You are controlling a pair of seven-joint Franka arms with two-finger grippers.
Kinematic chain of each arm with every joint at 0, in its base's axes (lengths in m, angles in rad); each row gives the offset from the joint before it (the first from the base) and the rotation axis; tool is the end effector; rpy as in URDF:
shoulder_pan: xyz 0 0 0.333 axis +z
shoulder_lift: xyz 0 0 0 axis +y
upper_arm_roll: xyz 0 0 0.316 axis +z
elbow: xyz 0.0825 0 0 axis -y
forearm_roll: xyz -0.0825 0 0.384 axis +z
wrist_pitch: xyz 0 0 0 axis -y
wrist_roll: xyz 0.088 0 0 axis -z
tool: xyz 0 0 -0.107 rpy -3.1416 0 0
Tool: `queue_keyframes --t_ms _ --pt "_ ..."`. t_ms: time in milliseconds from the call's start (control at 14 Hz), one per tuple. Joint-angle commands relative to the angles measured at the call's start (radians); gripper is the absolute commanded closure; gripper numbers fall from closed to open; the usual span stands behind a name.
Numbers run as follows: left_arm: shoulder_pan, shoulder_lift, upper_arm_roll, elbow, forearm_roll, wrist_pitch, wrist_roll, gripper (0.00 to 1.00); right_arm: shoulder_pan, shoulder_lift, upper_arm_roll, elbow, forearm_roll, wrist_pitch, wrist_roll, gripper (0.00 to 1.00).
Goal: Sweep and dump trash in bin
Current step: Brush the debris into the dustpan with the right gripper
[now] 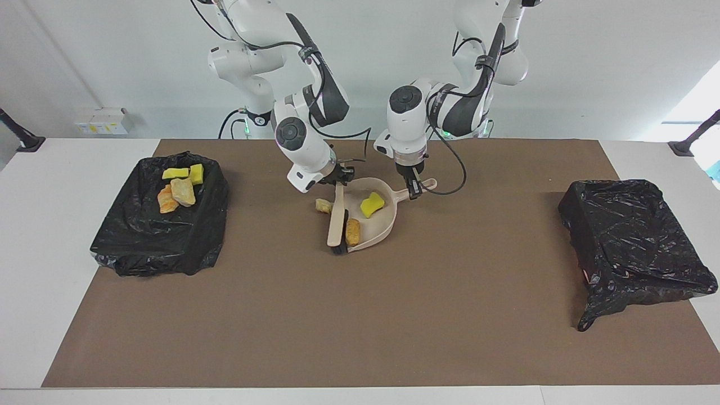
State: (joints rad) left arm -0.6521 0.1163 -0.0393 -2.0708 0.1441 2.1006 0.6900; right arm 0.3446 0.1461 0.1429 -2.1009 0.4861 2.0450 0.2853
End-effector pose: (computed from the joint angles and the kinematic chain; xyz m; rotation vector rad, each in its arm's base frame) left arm 0.4347 -0.3505 0.3689 -2.2525 2.0150 0.1302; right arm 0.4722 0.2783 0.3415 -2.7772 0.0931 0.4888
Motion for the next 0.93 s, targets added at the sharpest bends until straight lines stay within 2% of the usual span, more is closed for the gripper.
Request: queue_keyframes --t_ms 0,143,357,571,713,856 --pt "-0.006 -0.032 0.012 -0.067 0.015 0.099 0.002 1.0 0.013 -0.011 -0.005 0.061 0.019 -0.031 0.073 1.0" --pt "0.012 -0.033 0.012 -0.086 0.014 0.128 0.003 1.0 -0.004 -0.084 -0.014 0.067 -0.049 -0.107 0.11 1.0" --pt "0.043 -0.03 0.01 -0.086 0.009 0.134 0.008 1.0 -0.041 -0.177 -0.008 0.041 -0.26 -0.27 0.217 1.0" --pt "0.04 -0.033 0.012 -0.086 0.009 0.104 0.118 1.0 -0.036 -0.286 -0.003 -0.16 -0.406 -0.279 0.181 1.0" --pt "0.031 -0.041 0.012 -0.083 0.009 0.055 0.132 1.0 -0.03 -0.28 -0.002 -0.209 -0.423 -0.272 0.161 1.0" --pt "0.019 -0.046 0.009 -0.081 0.009 0.035 0.128 1.0 -0.018 -0.235 0.0 -0.211 -0.422 -0.232 0.16 1.0"
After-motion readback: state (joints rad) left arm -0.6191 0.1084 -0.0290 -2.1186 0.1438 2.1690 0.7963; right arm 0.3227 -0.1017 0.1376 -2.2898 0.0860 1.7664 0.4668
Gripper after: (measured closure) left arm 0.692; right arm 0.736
